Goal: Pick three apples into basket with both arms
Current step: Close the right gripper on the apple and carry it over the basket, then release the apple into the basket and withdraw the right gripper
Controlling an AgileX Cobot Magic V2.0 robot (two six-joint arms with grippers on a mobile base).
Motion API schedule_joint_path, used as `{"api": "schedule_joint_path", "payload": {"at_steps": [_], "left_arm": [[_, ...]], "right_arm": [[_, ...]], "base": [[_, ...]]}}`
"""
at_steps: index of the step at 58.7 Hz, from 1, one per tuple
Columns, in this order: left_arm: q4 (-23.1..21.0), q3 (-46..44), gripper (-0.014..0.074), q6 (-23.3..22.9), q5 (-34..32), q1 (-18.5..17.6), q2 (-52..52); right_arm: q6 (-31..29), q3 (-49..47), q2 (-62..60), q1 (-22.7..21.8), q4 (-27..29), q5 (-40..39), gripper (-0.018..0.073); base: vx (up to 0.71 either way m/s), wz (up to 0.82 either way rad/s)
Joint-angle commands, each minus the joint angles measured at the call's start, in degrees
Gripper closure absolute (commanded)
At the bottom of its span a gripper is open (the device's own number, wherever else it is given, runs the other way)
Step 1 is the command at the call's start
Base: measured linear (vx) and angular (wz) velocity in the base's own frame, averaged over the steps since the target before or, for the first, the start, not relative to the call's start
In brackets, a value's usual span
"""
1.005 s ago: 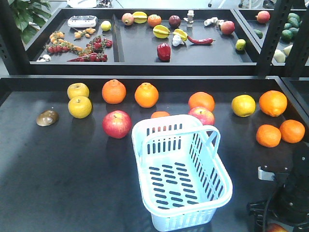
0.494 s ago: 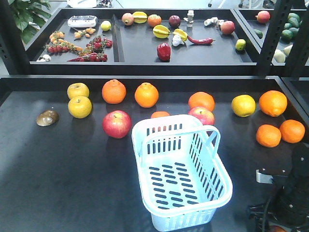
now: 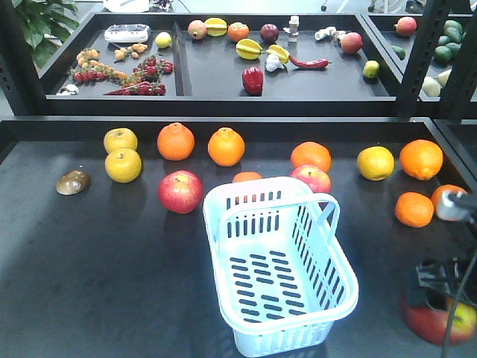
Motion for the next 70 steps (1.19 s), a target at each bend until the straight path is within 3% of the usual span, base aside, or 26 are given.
{"api": "schedule_joint_path", "payload": {"at_steps": [1,5,13,21,26,32,42,49,61,70], "left_arm": [[-2.22,-1.25,0.0602,-0.16,-3.94,-0.38,0.11],[-2.22,-1.25,0.0602,-0.16,-4.91,-0.38,0.11],[-2.22,-1.25,0.0602,-0.16,-5.2,-0.38,0.11],[-2.22,-1.25,0.0602,-0.16,-3.96,-0.38,0.11],[-2.22,-1.25,0.0602,-0.16,-3.27,-0.38,0.11],[-2.22,-1.25,0.0602,-0.16,-2.37,-0.38,0.11],[-2.28,-1.25,0.0602,-0.21,-2.08,-0.38,0.11],[-2.28,-1.25,0.0602,-0.21,-2.04,-0.38,0.11],[-2.32,-1.25,0.0602,-0.21,-2.19,-0.38,0.11],[-2.32,-1.25,0.0602,-0.21,-1.77,-0.38,0.11]], "right_arm": [[-7.94,-1.19,-5.4,4.08,13.47,-3.41,0.0565],[-11.37,-1.19,-5.83,8.5,18.88,-7.49,0.0565],[-12.91,-1.19,-2.36,15.89,20.43,-19.04,0.0561],[-13.14,-1.19,3.11,18.76,20.49,-27.02,0.0529],[-13.62,-1.41,5.78,18.89,21.01,-28.39,0.0463],[-16.52,-1.88,8.13,18.89,21.09,-28.34,0.0309],[-18.6,-1.88,9.55,18.89,21.62,-30.86,-0.0034],[-18.55,-1.88,9.55,18.84,21.56,-31.54,-0.0163],[-18.42,-1.88,8.93,18.84,21.51,-30.69,-0.0146],[-18.24,-1.88,5.12,18.84,20.08,-24.24,-0.0026]], "base": [[0.0,0.0],[0.0,0.0],[0.0,0.0],[0.0,0.0],[0.0,0.0],[0.0,0.0],[0.0,0.0],[0.0,0.0],[0.0,0.0],[0.0,0.0]]}}
